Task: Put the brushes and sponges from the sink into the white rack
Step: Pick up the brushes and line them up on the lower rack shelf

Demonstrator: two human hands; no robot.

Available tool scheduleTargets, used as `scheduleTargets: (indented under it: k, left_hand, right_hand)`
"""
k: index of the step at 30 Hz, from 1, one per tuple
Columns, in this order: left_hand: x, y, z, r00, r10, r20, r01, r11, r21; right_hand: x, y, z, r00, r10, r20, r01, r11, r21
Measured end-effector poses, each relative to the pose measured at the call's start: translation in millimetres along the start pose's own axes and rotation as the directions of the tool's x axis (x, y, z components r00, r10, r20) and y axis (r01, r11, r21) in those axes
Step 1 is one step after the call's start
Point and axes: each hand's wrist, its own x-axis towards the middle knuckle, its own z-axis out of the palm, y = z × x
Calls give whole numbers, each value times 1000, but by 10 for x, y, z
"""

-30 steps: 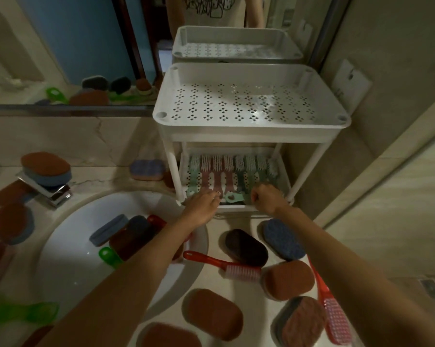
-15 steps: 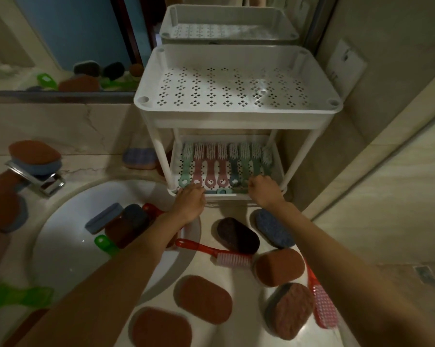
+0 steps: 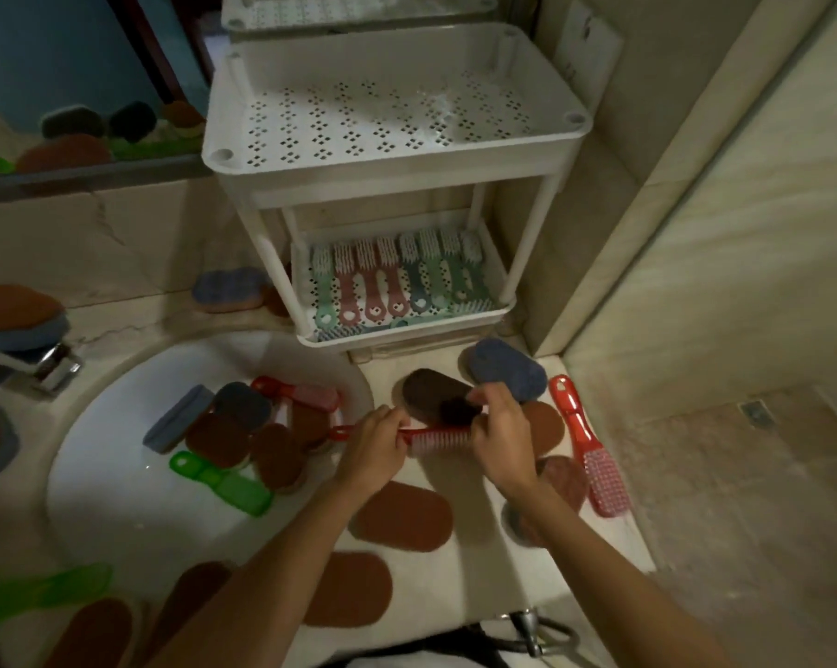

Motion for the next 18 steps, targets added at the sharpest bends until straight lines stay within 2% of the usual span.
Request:
scheduleTargets:
  k: [4,7,9,11,14,18]
  left_hand:
    - [-15,-10,157,1000,0,32,-2,997,80]
    - [-1,19,197,999,-24,30,21,995,99]
    - [1,50,190,1000,-20,14,19,992,121]
    - [0,74,158,1000,-2,7,1,994,112]
    - [-28,117,73,999,-18,32,17,1000,13]
    - [-82,156,-10,998,-50,31,56,972,-229]
  right_hand:
    - [-296,229,-135,984,149,-100,-151,988,-19]
    - [-324,437,-240,917,278,-287,-293,956,-10]
    - [-249,568,-316,870,372,-323,-397,918,-15]
    - [-151,663,-412,860,441,-257,-473,877,-78]
    - [-44,714,-515,845,523,-112,-533,805,-262]
    - [29,681,-542,859,512,-13,-459,757,-465]
